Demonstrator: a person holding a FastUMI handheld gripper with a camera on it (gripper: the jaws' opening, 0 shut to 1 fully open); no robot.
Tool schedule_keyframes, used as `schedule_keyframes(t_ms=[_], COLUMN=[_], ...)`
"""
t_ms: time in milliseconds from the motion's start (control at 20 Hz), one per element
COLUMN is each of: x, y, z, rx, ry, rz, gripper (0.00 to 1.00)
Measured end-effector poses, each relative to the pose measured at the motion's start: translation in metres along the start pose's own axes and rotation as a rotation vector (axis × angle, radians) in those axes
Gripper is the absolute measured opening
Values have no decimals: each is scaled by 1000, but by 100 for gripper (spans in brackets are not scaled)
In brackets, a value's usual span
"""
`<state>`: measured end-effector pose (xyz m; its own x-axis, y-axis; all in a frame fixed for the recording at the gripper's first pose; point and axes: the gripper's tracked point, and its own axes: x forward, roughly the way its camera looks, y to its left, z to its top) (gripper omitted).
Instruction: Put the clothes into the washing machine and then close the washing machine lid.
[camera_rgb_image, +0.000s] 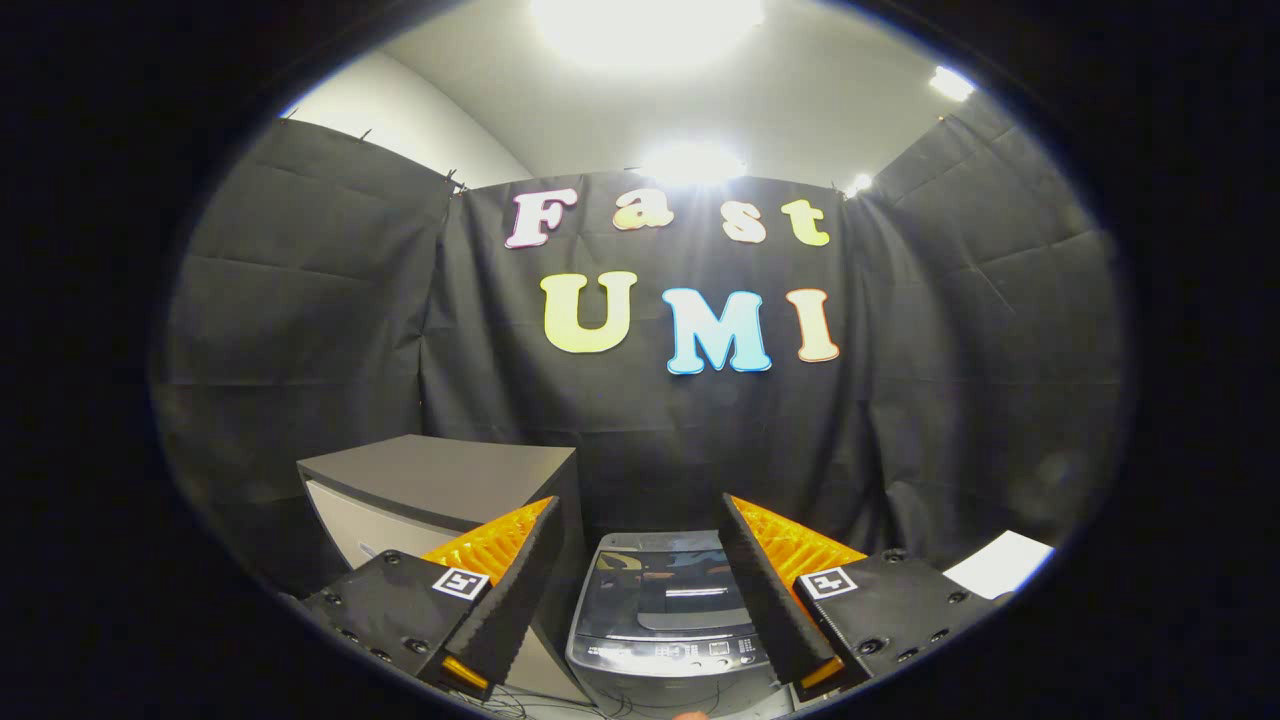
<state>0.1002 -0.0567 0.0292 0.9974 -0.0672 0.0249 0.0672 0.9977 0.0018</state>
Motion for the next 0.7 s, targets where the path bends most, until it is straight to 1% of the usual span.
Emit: schedule_keyframes(t_ms=[400, 700], x=[-63, -87], y=[11, 16], z=[-3, -6], rx=[20, 27], ry=[18, 4], rz=[-24, -26], gripper=[97, 97])
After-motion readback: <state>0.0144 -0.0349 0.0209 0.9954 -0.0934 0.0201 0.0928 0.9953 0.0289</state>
